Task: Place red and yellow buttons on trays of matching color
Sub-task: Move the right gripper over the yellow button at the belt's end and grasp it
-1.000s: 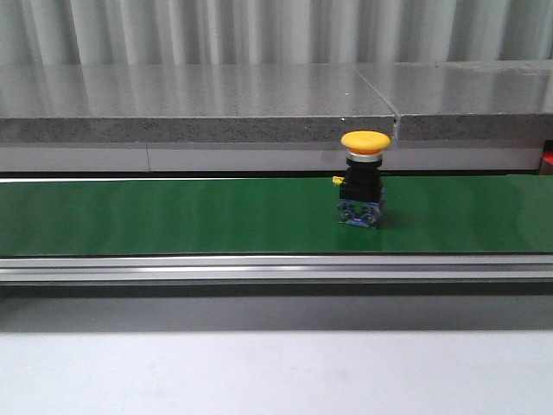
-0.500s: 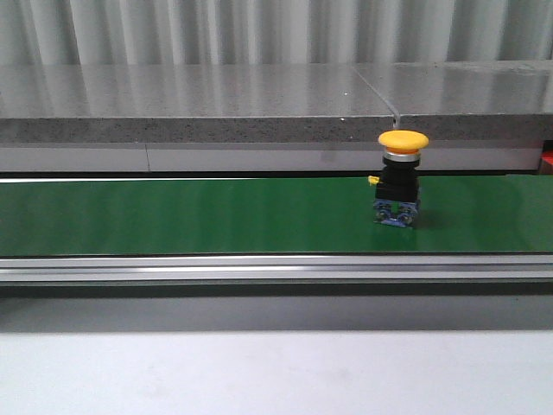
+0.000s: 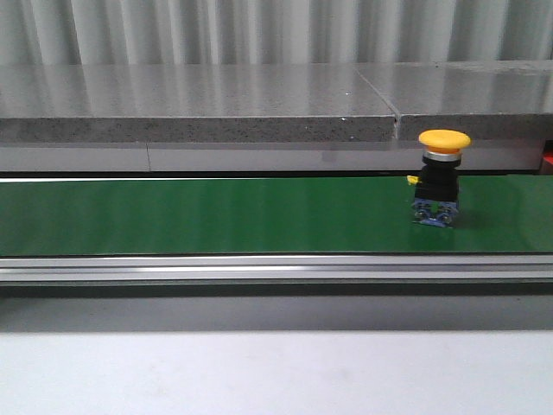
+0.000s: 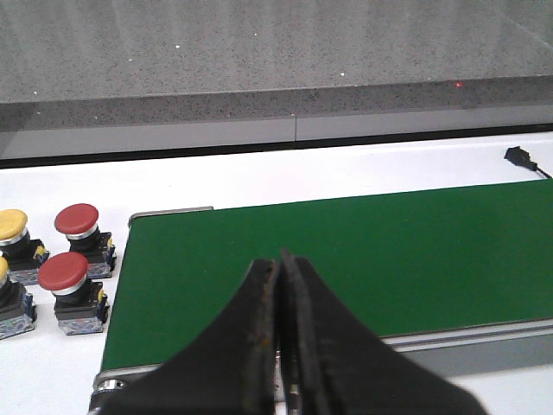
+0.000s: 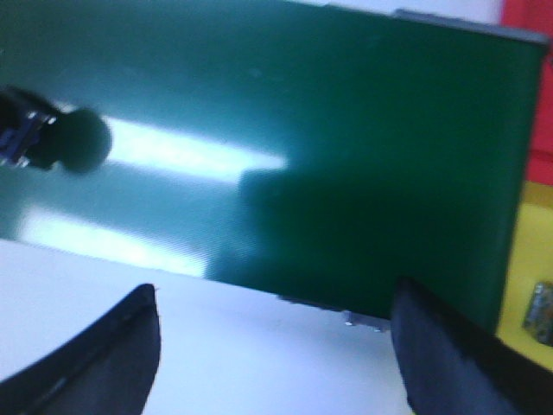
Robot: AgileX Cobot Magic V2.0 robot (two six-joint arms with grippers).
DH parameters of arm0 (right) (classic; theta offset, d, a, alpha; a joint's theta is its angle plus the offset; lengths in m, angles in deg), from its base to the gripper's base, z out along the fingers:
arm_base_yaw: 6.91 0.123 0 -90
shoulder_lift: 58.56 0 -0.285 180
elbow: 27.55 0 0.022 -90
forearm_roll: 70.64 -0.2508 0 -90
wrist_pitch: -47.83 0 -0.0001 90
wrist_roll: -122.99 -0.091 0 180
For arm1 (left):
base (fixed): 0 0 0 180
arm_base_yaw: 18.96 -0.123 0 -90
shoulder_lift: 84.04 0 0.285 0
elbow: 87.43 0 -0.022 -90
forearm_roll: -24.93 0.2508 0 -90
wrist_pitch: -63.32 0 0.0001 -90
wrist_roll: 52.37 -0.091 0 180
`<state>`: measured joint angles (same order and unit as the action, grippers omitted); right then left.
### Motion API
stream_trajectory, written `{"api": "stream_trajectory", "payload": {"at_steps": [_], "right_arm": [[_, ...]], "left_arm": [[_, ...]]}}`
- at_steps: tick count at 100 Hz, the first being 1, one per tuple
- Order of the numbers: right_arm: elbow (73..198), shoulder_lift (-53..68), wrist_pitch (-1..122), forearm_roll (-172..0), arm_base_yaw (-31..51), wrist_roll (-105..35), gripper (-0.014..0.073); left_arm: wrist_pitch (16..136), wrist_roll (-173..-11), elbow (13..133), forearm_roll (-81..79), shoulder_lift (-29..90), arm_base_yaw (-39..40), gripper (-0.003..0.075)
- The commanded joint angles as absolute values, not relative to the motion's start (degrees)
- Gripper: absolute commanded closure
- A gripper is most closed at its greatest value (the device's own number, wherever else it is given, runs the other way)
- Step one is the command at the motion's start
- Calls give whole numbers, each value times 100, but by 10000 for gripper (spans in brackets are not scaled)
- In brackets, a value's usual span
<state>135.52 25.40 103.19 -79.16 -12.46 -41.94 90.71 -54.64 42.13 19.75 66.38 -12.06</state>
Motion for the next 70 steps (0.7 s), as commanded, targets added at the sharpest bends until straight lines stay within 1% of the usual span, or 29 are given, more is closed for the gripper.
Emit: {"api": "stream_trajectory", "payload": {"at_steps": [1, 18, 35, 50, 70], "right_arm": [[13457, 2342, 10006, -7924, -993, -4100, 41], [13289, 2383, 9880, -7935, -586, -3993, 41], [13296, 2517, 9444, -8268, -283, -3815, 41], [13396, 2859, 9195, -8501, -178, -3664, 41], [13858, 3387, 9138, -8533, -179, -3664, 41]], "left_arm": [[8615, -5447, 4366, 1925, 6601, -1174, 740], [8615, -5447, 4366, 1925, 6601, -1174, 740], [8615, -5447, 4366, 1925, 6601, -1174, 740], [8615, -5447, 4366, 1925, 6601, -1174, 740], [8615, -5447, 4366, 1925, 6601, -1174, 740]]}}
